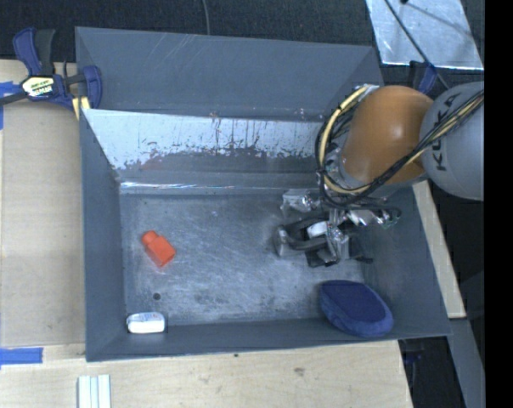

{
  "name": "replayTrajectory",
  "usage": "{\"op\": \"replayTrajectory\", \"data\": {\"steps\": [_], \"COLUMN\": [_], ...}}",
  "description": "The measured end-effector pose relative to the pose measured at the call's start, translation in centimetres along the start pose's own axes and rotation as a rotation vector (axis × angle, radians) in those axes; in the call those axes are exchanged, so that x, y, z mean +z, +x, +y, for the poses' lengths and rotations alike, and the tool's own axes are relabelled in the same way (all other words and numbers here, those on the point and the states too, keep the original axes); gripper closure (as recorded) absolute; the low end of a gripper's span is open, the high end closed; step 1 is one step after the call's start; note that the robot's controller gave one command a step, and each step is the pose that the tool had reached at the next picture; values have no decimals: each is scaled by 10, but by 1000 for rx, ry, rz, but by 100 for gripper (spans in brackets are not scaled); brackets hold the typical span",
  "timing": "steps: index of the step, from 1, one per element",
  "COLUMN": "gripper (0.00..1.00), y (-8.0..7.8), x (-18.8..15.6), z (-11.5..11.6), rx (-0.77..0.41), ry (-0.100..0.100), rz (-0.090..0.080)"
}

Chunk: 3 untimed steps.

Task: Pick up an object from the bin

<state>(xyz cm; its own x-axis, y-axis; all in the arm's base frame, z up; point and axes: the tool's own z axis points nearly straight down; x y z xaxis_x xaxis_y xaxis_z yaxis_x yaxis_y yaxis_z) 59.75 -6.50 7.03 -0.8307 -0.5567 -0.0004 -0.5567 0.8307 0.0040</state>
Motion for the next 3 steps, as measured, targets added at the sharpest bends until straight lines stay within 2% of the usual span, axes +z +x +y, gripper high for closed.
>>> {"op": "replayTrajectory", "data": {"steps": [1,2,3], "gripper": [100,100,100], "y": [1,68,82], "x": [-1,-118,-202], "z": [-2,-10,-45], "rx": [2,11,-491], "ry": [4,6,5], "rz": [1,0,1]}}
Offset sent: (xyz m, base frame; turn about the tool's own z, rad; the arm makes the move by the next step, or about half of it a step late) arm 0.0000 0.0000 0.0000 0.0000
